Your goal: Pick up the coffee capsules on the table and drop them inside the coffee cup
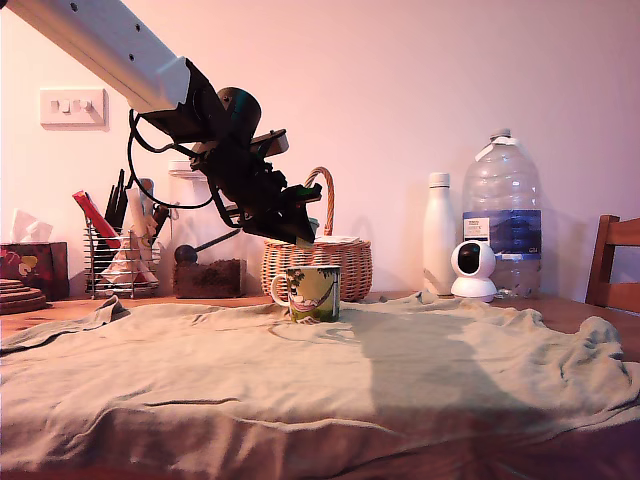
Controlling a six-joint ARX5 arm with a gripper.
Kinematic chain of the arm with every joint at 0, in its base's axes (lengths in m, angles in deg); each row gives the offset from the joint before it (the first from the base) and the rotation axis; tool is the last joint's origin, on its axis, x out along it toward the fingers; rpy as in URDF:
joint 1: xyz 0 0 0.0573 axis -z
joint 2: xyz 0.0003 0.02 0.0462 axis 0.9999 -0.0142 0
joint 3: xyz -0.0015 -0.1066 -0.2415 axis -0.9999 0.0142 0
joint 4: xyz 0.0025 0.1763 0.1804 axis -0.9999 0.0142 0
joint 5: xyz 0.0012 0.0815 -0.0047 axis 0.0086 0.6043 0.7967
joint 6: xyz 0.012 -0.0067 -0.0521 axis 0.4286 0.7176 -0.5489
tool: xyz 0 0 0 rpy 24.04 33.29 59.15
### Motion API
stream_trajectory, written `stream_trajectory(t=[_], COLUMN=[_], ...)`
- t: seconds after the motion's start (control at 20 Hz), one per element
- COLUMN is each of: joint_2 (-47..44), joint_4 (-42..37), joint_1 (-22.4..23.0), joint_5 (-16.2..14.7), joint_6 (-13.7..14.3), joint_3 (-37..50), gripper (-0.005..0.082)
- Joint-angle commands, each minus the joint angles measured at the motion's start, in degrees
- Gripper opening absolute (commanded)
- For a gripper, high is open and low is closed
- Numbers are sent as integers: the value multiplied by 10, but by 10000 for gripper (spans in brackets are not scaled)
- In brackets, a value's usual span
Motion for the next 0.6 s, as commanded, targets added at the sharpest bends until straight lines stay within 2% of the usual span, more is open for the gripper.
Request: stream_trajectory(t=[0.0,0.45,0.5,0.55], joint_2=[-11,-11,-11,-11], joint_4=[-7,-10,-10,-11], joint_1=[-1,-1,-1,-1], joint_5=[1,1,1,1], joint_6=[3,3,3,3], joint_3=[-5,-5,-5,-5], gripper=[165,171,202,279])
